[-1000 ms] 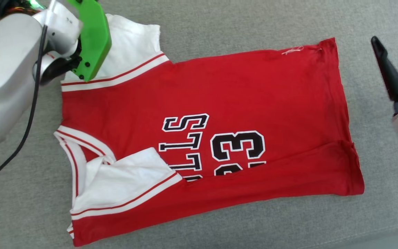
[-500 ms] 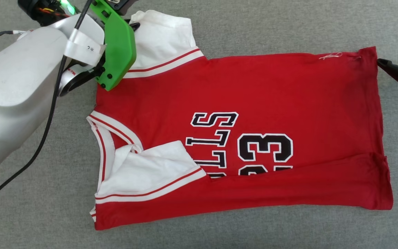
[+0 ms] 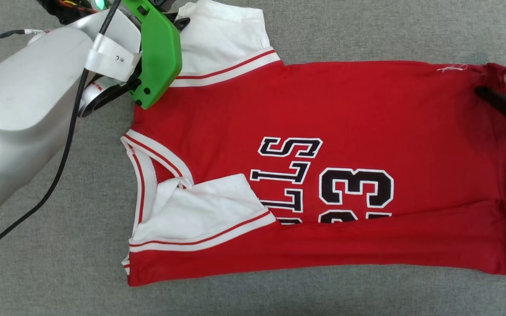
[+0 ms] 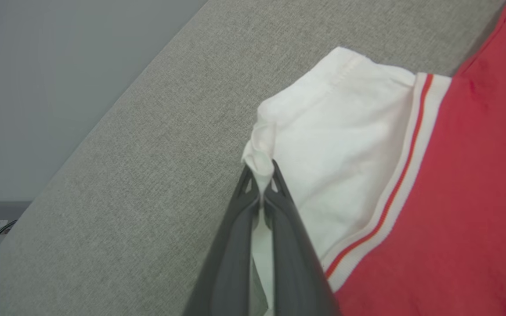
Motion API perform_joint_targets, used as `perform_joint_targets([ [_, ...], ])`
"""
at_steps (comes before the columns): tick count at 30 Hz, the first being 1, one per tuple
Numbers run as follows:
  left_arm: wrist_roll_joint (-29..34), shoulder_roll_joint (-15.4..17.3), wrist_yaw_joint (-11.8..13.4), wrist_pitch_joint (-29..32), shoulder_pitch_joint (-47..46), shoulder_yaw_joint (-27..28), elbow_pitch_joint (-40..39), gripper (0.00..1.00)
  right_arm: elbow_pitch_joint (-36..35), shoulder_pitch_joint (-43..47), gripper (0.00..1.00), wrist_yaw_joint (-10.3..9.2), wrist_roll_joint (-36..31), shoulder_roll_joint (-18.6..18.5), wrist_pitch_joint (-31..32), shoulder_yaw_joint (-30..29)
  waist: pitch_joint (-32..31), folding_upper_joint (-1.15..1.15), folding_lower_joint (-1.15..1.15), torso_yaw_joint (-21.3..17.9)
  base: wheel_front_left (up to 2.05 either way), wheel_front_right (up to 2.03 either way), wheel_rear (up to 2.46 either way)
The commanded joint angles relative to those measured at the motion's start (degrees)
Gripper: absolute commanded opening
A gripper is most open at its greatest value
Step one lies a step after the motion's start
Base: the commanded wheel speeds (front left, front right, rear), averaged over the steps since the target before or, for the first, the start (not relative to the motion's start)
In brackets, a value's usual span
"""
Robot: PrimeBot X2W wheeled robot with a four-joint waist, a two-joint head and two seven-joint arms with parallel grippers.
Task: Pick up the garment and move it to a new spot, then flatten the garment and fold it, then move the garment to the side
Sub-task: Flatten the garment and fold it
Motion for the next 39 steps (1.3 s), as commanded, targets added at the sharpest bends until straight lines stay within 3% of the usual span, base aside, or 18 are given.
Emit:
perform_joint_targets([
  [1, 0.75, 0.3, -0.14, -0.53, -0.47, 0.09, 0.25, 0.0, 2.28, 3.09, 0.0, 0.14, 0.59, 2.42, -0.4, 3.67, -0.33, 0.0, 0.01, -0.33, 0.0, 0.0, 0.0],
  [15, -0.22, 2.72, 0.65, -6.13, 5.92, 0.15, -0.92, 0.0, 0.17, 3.49, 0.0, 0.14, 1.3, -0.87, -18.95, 3.07, -9.27, 0.0, 0.01, -0.96, 0.0, 0.0, 0.0],
  [25, -0.69, 8.05, 5.12, -8.73, 16.32, 0.12, -9.84, 0.0, -3.78, 11.84, 0.0, 0.14, 2.13, -3.08, -25.95, 2.92, -15.69, 0.0, 0.01, -0.97, 0.0, 0.0, 0.0],
  [34, -1.65, 13.12, 10.85, -9.95, 28.56, 0.08, -18.75, 0.0, -5.89, 22.96, 0.0, 0.14, 3.82, -3.56, -29.46, 0.63, -20.32, 0.0, 0.01, -0.48, 0.0, 0.0, 0.0],
  [39, -2.4, 13.95, 12.86, -10.23, 35.83, 0.07, -21.94, 0.0, -6.28, 29.16, 0.0, 0.14, 4.27, -3.54, -30.21, -0.69, -21.51, 0.0, 0.01, -0.26, 0.0, 0.0, 0.0],
])
